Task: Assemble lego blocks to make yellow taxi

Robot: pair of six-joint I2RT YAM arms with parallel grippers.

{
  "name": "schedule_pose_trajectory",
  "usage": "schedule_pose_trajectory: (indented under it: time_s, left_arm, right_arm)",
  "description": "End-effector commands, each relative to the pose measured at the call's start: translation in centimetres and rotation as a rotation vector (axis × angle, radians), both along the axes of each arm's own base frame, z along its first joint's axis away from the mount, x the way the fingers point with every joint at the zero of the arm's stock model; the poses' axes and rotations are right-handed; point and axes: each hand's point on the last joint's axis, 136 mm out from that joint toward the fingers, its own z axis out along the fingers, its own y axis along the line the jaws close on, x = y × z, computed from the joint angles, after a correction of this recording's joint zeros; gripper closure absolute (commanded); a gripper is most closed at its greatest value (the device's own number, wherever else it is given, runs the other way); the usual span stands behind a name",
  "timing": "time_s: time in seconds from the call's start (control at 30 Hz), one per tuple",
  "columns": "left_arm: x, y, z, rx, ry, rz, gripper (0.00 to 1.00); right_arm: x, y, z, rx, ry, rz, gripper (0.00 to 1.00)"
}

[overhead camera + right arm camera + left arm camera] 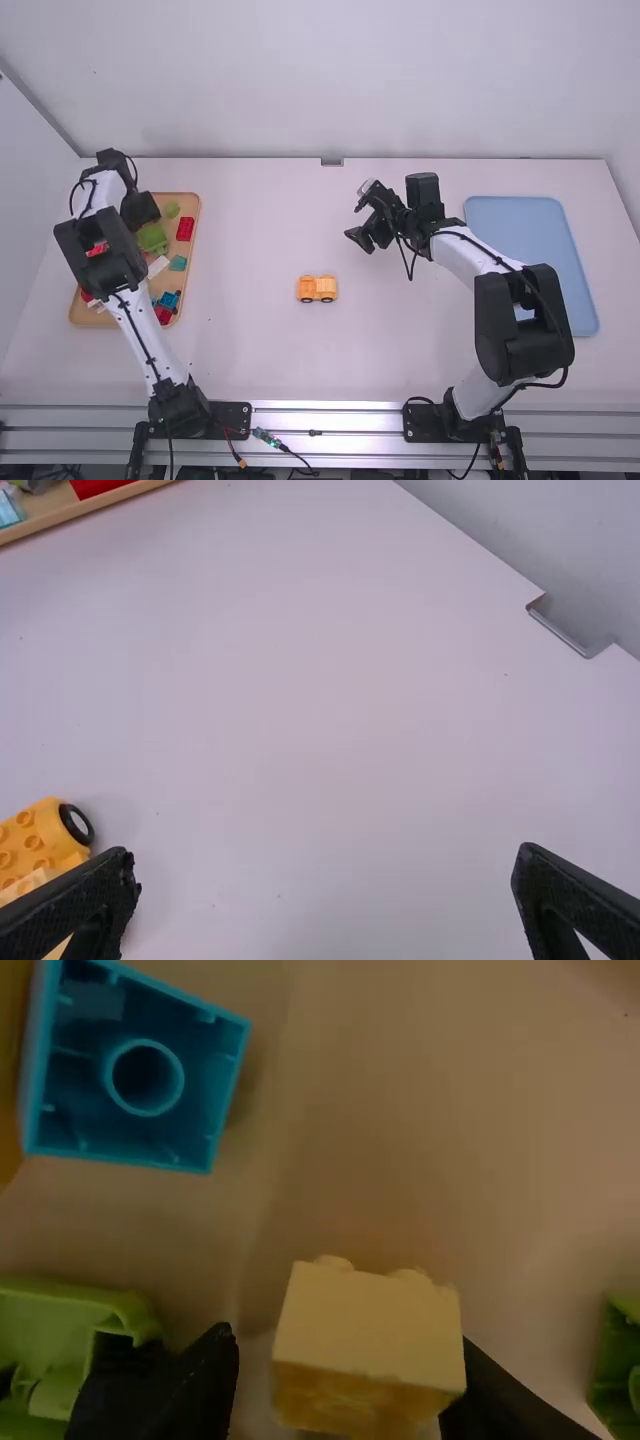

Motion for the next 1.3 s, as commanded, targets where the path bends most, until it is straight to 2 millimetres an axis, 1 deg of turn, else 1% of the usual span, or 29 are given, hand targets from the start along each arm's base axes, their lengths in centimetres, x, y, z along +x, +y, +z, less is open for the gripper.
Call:
schedule_pose_trajectory:
  time_s: [0.0,0.37,0.43,0.5,0.53,0.77,0.8,0.83,1.07,1.13,1.2,1.23,1.27]
  left_arm:
    - [-0.66,-0.90,-1.22,-0.029,0.034,-0.008,0.45]
    - [-0.90,-1.00,-1.26,-0.034,0.044,-0.007,0.45]
    - [-0.89,-0.84,-1.25,-0.033,0.040,-0.004,0.52]
    - [-0.61,-0.96,-1.21,-0.029,0.033,-0.009,0.55]
    - [-0.55,-0.90,-1.20,-0.028,0.030,-0.009,0.59]
    - [-0.64,-0.86,-1.23,-0.032,0.031,-0.007,0.63]
    - [-0.57,-0.98,-1.22,-0.032,0.031,-0.009,0.65]
    - [-0.49,-1.04,-1.22,-0.031,0.029,-0.011,0.68]
    - [-0.42,-1.12,-1.21,-0.030,0.028,-0.013,0.71]
    - [-0.40,-1.08,-1.21,-0.030,0.027,-0.012,0.73]
    - [-0.25,-1.09,-1.07,-0.028,0.023,-0.009,0.78]
    - [-0.23,-1.03,-0.83,-0.029,0.022,-0.006,0.74]
    - [-0.16,-0.96,-0.65,-0.028,0.020,-0.006,0.73]
  right_arm:
    - [0.08,0.00,1.40,0.010,-0.029,-0.001,0.01]
    - [0.09,-0.02,1.40,0.010,-0.029,-0.001,0.01]
    - [0.09,-0.02,1.40,0.010,-0.029,-0.002,0.01]
    - [0.08,-0.02,1.38,0.010,-0.028,-0.002,0.01]
    - [0.07,-0.02,1.37,0.010,-0.027,-0.002,0.01]
    - [0.06,-0.02,1.36,0.010,-0.027,-0.002,0.01]
    - [0.05,-0.02,1.36,0.009,-0.026,-0.002,0.01]
    - [0.05,-0.02,1.36,0.009,-0.026,-0.002,0.01]
    - [0.05,-0.03,1.35,0.009,-0.026,-0.002,0.01]
    - [0.06,-0.02,1.36,0.009,-0.027,-0.001,0.01]
    - [0.10,-0.01,1.41,0.010,-0.030,-0.001,0.01]
    - [0.15,0.00,1.46,0.011,-0.033,-0.001,0.01]
    - [0.15,0.00,1.47,0.011,-0.033,-0.002,0.01]
